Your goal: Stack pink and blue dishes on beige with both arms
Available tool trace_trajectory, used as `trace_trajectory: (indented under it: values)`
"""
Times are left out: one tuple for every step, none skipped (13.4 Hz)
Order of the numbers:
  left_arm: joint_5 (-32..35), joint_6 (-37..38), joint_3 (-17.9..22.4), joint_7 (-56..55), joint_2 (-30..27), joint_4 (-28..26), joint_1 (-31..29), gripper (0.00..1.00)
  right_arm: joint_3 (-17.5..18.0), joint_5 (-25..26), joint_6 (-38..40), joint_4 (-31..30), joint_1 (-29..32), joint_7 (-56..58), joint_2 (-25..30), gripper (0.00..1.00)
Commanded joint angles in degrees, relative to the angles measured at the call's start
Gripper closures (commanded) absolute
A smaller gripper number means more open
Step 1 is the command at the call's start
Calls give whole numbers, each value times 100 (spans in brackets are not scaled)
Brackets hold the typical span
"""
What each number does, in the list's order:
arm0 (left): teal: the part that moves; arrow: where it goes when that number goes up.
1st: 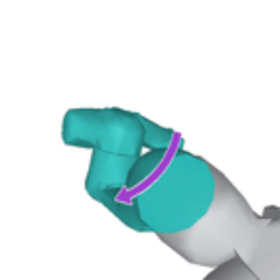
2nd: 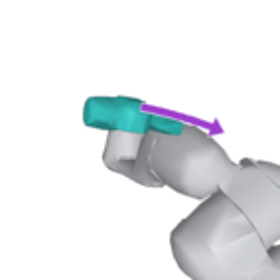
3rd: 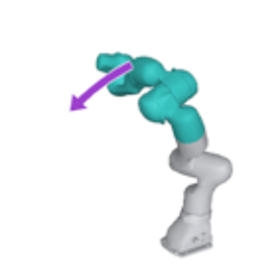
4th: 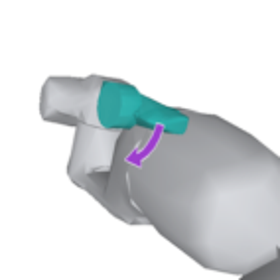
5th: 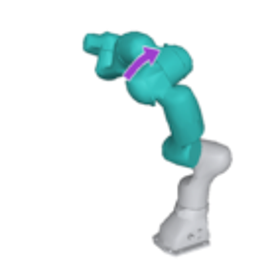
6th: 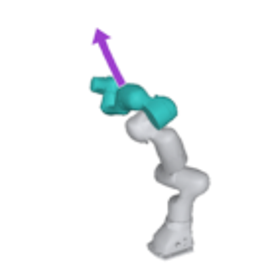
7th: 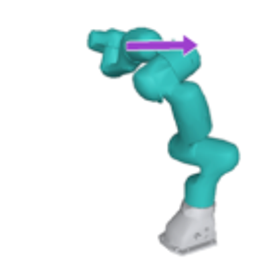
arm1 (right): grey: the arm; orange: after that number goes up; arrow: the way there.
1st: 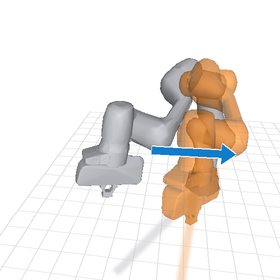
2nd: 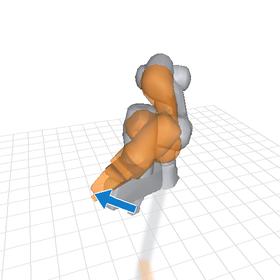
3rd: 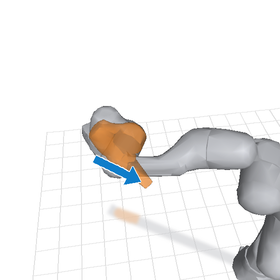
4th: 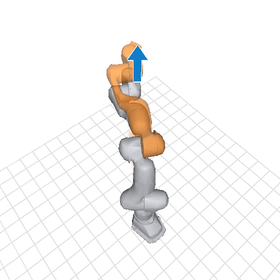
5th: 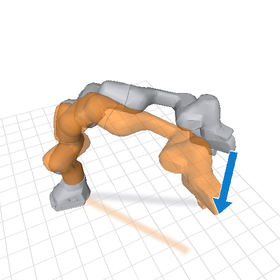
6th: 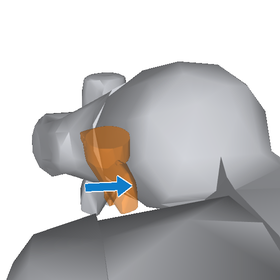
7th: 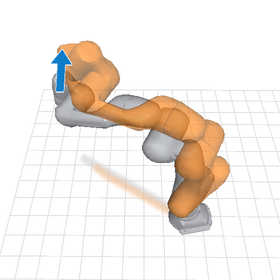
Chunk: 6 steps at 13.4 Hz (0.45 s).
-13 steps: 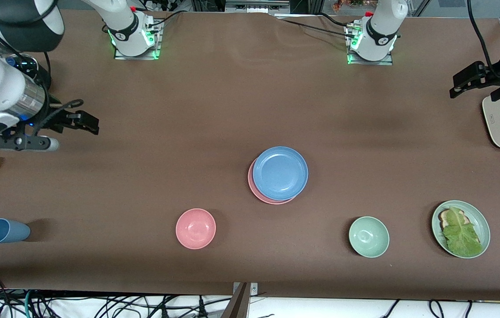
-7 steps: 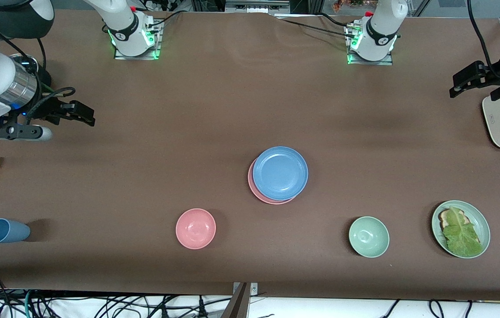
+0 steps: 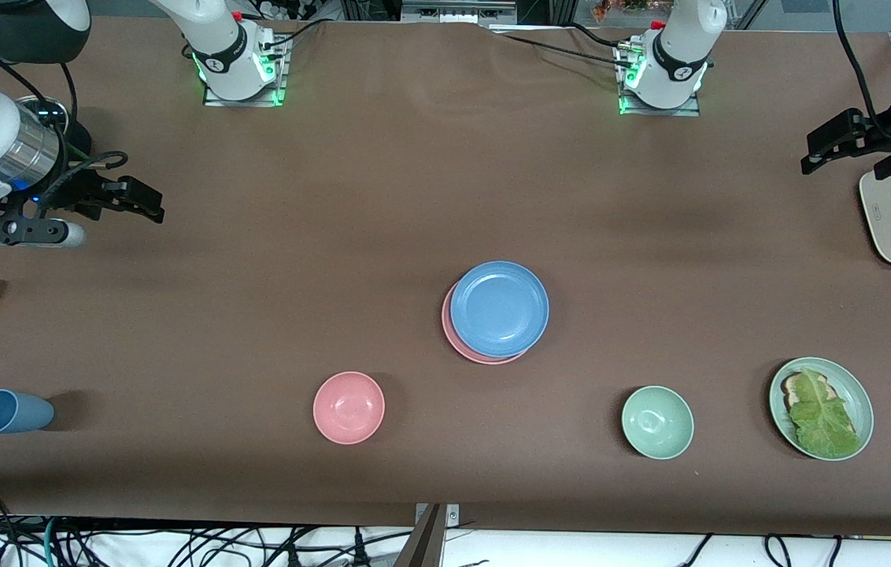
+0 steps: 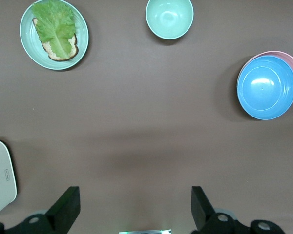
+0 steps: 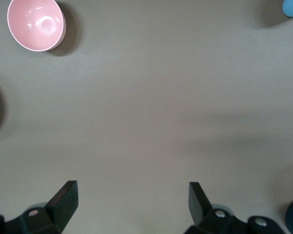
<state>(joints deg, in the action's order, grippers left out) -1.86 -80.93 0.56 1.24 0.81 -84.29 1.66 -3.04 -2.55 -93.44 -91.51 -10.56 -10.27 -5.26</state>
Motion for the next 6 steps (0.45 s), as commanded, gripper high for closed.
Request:
trace_trajectory:
  values:
    - [-122, 51, -13, 43, -72, -34, -34, 0, 120, 61, -16, 10, 98, 77, 52, 0]
    - [-113, 51, -13, 43, -72, -34, -34, 0, 120, 70, -7, 19, 107, 86, 52, 0]
    - [-122, 43, -13, 43, -72, -34, -34, 0, 111, 105, 19, 19, 107, 104, 69, 0]
    - [-122, 43, -13, 43, -72, -34, -34, 0, 102, 166, 80, 19, 107, 104, 69, 0]
    - [-122, 43, -13, 43, -72, -34, -42, 0, 102, 193, 89, 19, 107, 95, 69, 0]
    - [-122, 43, -13, 43, -72, -34, -43, 0, 102, 193, 89, 19, 107, 113, 78, 0]
